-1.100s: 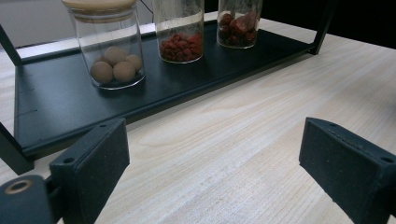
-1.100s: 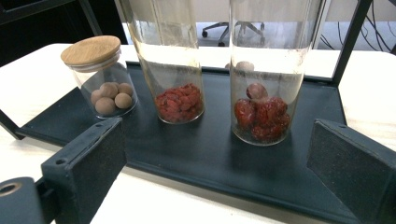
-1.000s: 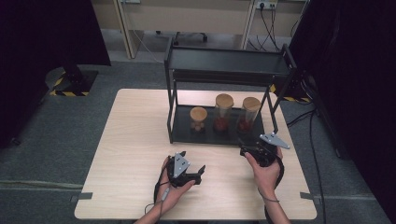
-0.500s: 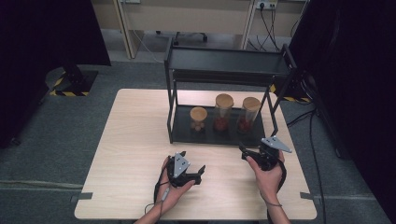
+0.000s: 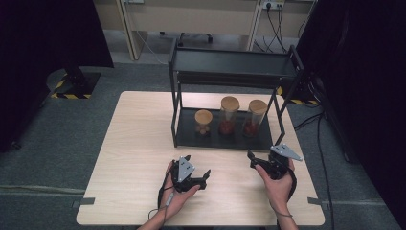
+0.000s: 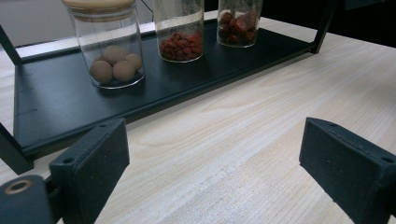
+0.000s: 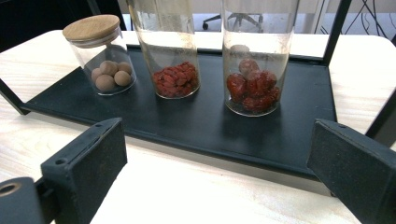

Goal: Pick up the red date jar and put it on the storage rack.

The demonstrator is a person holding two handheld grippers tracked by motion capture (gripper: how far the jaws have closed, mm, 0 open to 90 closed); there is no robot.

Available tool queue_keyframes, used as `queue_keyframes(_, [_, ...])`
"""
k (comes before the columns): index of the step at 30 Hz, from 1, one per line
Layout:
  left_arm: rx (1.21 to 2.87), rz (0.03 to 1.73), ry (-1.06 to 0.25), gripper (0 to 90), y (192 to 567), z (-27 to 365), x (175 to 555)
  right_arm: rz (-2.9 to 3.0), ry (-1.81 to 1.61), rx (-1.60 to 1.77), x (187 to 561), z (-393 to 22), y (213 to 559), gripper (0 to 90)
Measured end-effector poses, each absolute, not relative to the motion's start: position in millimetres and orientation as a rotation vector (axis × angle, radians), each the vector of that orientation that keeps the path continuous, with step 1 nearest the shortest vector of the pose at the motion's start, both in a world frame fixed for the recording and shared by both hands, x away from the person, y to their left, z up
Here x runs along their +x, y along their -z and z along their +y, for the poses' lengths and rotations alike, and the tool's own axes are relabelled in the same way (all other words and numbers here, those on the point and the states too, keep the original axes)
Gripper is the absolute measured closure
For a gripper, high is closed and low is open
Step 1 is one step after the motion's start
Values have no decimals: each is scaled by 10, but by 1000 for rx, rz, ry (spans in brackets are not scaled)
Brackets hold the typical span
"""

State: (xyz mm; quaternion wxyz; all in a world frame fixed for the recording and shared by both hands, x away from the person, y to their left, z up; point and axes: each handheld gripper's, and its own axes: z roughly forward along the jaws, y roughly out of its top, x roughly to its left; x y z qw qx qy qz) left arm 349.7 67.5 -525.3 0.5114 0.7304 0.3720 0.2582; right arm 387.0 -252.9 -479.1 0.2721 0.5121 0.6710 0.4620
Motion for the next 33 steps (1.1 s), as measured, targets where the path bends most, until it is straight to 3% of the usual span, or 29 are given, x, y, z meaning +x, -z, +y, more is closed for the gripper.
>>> queue_keyframes(33, [1757,895,-622,80,5253,675,3496,1823,-1208,1401,3672,-2693,4922,52])
